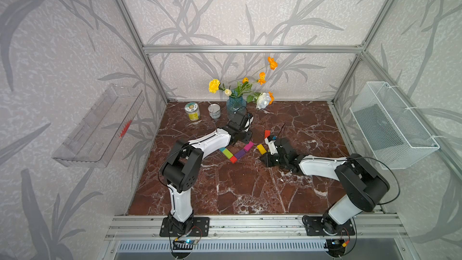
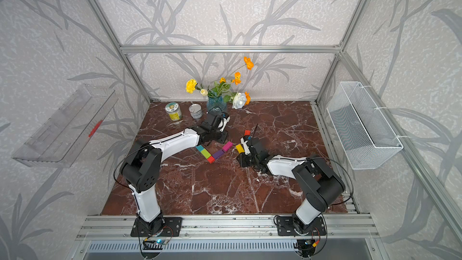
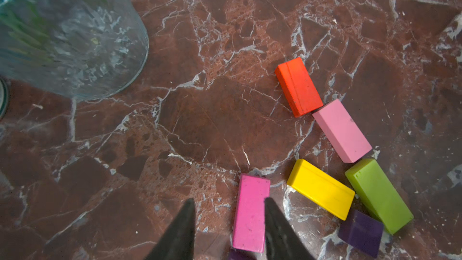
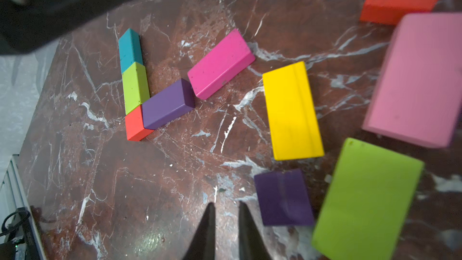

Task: Assemble the letter v with building blocks
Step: Adjust the building block at the center of the board.

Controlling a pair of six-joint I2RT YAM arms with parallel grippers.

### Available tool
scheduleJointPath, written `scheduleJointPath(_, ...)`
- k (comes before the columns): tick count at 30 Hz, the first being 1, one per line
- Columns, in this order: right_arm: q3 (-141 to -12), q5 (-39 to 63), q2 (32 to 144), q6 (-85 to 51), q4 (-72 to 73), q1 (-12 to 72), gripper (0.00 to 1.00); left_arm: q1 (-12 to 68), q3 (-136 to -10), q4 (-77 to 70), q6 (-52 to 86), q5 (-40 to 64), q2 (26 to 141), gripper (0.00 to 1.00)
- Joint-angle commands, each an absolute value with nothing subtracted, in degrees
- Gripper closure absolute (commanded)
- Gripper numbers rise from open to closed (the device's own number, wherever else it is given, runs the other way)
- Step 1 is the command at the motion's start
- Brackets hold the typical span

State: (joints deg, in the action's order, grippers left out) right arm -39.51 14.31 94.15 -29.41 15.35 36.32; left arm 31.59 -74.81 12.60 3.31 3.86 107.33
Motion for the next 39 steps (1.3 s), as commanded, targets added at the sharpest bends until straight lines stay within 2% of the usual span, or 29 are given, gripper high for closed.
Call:
scheduleJointPath(1, -41.3, 16.7, 96.8, -32.0, 20.2, 37.4, 0.92, 30.9, -72.8, 13.4, 4.5, 3.3, 107.1, 0.66)
scheduleJointPath(5, -42.5, 16.4, 99.3, -32.8, 21.7, 38.7, 1.00, 30.0, -69.4, 11.8, 5.9, 5.6, 106.3, 0.73)
scheduleJointPath(18, -47.2, 13.5, 105.1, -34.1, 22.0, 41.0, 1.00, 26.8, -66.3, 12.9, 7.0, 10.0, 105.6, 1.00)
scheduleJointPath(39, -52.0, 13.9, 110.0, -33.8, 21.2, 42.3, 1.00, 26.6, -64.9, 19.9, 8.3, 11.9, 105.2, 1.00)
